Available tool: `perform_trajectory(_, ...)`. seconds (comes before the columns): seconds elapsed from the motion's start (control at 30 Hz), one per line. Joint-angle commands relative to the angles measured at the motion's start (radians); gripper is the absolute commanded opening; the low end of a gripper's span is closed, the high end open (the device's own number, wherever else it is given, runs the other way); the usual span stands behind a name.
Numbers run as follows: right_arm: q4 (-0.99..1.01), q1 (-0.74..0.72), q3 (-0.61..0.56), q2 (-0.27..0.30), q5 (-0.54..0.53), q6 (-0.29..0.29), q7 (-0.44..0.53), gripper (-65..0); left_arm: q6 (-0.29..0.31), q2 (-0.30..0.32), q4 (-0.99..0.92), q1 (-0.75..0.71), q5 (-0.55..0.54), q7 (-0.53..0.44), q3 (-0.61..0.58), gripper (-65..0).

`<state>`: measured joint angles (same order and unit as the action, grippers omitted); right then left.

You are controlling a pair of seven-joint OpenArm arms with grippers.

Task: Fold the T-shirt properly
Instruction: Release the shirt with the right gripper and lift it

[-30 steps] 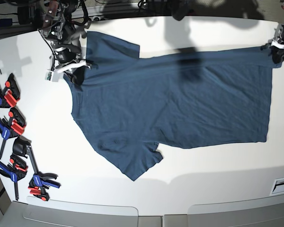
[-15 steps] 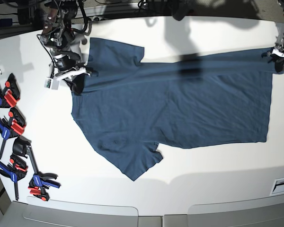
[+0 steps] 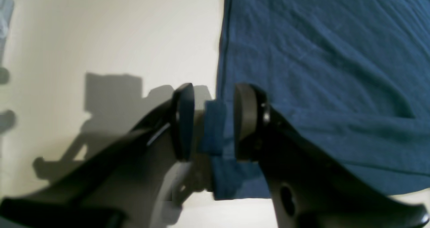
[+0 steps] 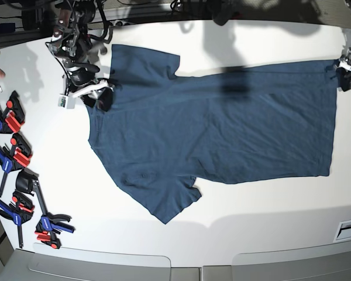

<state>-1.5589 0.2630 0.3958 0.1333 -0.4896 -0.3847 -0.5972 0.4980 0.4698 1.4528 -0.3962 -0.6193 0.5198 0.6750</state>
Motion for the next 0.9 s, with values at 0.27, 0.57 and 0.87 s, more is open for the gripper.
perform_trajectory(0.27,-0.128,-0.007,0.145,0.011,-0.042,-0.005,-0.132,-35.5,-0.001,0.100,0.013,0.000,-0.021,-0.027,0.124,-46.9)
perform_trajectory(0.57,-0.170,0.120,0.232,0.010,-0.214,-0.008,-0.210,-35.5,-0.001,0.103,0.013,0.000,-0.021,-0.027,0.243,-46.9)
perform_trajectory(0.87,-0.167,0.293,0.211,-0.035,-0.296,-0.053,-0.207,-35.5,-0.001,0.101,0.013,0.000,-0.038,-0.028,0.242,-46.9)
